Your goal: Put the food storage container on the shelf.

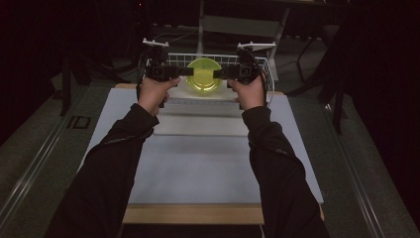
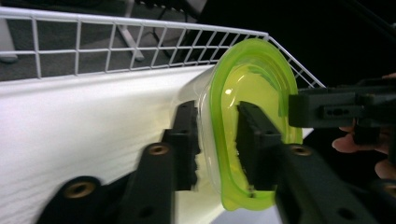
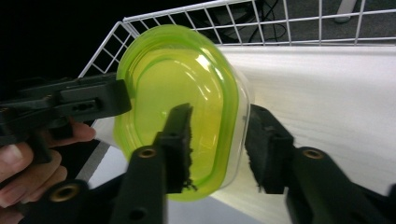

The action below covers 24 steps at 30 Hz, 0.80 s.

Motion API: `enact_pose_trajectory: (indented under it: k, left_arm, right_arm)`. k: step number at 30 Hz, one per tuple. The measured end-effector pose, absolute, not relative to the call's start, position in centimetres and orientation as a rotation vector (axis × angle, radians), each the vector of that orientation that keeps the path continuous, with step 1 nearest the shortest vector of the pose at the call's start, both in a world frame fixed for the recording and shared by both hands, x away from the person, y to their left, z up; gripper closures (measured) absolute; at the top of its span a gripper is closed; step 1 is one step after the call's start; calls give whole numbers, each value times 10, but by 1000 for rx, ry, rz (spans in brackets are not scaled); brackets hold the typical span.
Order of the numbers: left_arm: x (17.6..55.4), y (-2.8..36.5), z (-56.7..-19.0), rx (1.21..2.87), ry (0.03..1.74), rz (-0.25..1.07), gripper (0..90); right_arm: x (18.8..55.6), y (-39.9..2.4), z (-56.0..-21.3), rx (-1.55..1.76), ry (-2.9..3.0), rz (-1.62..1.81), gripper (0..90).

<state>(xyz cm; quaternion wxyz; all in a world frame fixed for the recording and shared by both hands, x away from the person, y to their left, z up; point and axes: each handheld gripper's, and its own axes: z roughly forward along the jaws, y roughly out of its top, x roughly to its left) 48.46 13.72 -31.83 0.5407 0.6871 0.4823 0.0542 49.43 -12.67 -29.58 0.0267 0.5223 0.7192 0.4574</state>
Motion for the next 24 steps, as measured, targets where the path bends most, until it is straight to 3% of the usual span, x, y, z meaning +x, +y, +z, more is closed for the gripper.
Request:
enact_pose_trajectory:
  k: [5, 8, 24]
  left_arm:
    - [488, 137, -321, 1637, 1159, 171, 545]
    - [489, 139, -323, 1622, 1161, 186, 518]
    - [467, 134, -331, 1620, 1104, 167, 497]
  right_arm:
    - [499, -131, -299, 1621, 2200, 1410, 542]
    - [499, -131, -300, 1605, 2201, 1403, 505]
    - [485, -131, -302, 1494, 2220, 1396, 358]
